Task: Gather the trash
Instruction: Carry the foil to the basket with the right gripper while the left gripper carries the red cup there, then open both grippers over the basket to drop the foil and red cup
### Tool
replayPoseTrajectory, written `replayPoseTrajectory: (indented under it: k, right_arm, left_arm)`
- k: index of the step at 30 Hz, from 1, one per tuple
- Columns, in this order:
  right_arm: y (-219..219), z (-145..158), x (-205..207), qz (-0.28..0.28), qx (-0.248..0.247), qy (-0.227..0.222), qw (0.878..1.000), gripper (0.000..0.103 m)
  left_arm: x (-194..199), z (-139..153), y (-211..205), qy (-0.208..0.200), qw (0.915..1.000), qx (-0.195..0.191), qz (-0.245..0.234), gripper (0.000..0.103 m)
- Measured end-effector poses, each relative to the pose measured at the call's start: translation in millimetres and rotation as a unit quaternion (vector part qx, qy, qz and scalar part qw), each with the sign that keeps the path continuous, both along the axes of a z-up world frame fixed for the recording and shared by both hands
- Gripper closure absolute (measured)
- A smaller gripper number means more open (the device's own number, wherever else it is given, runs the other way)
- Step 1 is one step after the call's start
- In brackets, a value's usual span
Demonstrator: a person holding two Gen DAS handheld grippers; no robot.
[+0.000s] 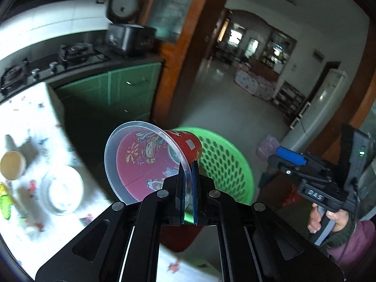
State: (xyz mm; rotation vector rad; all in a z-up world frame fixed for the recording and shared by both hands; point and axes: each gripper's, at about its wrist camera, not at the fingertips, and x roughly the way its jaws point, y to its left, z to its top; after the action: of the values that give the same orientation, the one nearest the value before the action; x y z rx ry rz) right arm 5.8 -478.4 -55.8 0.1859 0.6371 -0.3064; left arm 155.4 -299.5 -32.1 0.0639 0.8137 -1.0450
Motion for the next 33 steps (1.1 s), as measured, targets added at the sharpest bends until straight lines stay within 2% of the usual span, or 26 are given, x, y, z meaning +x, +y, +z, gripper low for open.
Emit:
replayPoseTrajectory:
  k: [4, 9, 11, 12, 14, 20, 27, 28, 29, 30, 31, 32, 33]
  right_arm:
    - [-9, -4, -16, -0.010, -0.001, 0.001, 1.000, 0.052]
    - [-18, -8, -28, -0.023, 0.001, 0.005, 1.000, 0.050]
    - [-21, -9, -31, -0.027, 0.004, 0.006, 1.000, 0.050]
    - [-22, -10, -32, -0.028, 0.006, 0.007, 1.000, 0.050]
    - [-25, -11, -34, -0.031, 0.010, 0.007, 0.999, 0.050]
    - [-26, -12, -31, -0.031, 0.023, 0.003, 0.999, 0.049]
    - [-10, -10, -22, -0.010, 0.022, -0.002, 1.000, 0.046]
    - [-4, -10, -18, -0.003, 0.012, 0.000, 1.000, 0.046]
    - [20, -14, -12, 0.013, -0.067, 0.020, 0.997, 0.045]
    - [61, -24, -4, 0.047, -0.191, 0.050, 0.979, 0.041]
    - [97, -37, 0, 0.108, -0.256, 0.066, 0.958, 0.038]
    - [120, -45, 0, 0.147, -0.271, 0.071, 0.948, 0.039]
    - [139, -51, 2, 0.160, -0.277, 0.069, 0.945, 0.040]
  left_arm:
    - [-5, -16, -32, 0.025, 0.9992, 0.015, -0.027, 0.099]
    - [-14, -34, -63, 0.049, 0.9962, 0.038, -0.061, 0.096]
    - [-15, -39, -66, 0.062, 0.9952, 0.041, -0.065, 0.083]
    - [-15, -41, -67, 0.064, 0.9952, 0.041, -0.062, 0.072]
    - [-16, -42, -66, 0.064, 0.9953, 0.035, -0.064, 0.063]
    - [-16, -38, -52, 0.056, 0.9964, 0.036, -0.051, 0.062]
    - [-9, -30, -11, 0.043, 0.9984, 0.035, -0.007, 0.060]
    - [-8, -28, -3, 0.043, 0.9984, 0.036, 0.002, 0.060]
    - [-7, -27, 5, 0.043, 0.9984, 0.035, 0.013, 0.060]
    - [-5, -27, 11, 0.049, 0.9981, 0.031, 0.021, 0.060]
    - [3, -35, 28, 0.102, 0.9939, 0.002, 0.042, 0.058]
    - [6, -40, 34, 0.120, 0.9917, -0.002, 0.046, 0.063]
    - [8, -42, 49, 0.111, 0.9907, -0.001, 0.078, 0.076]
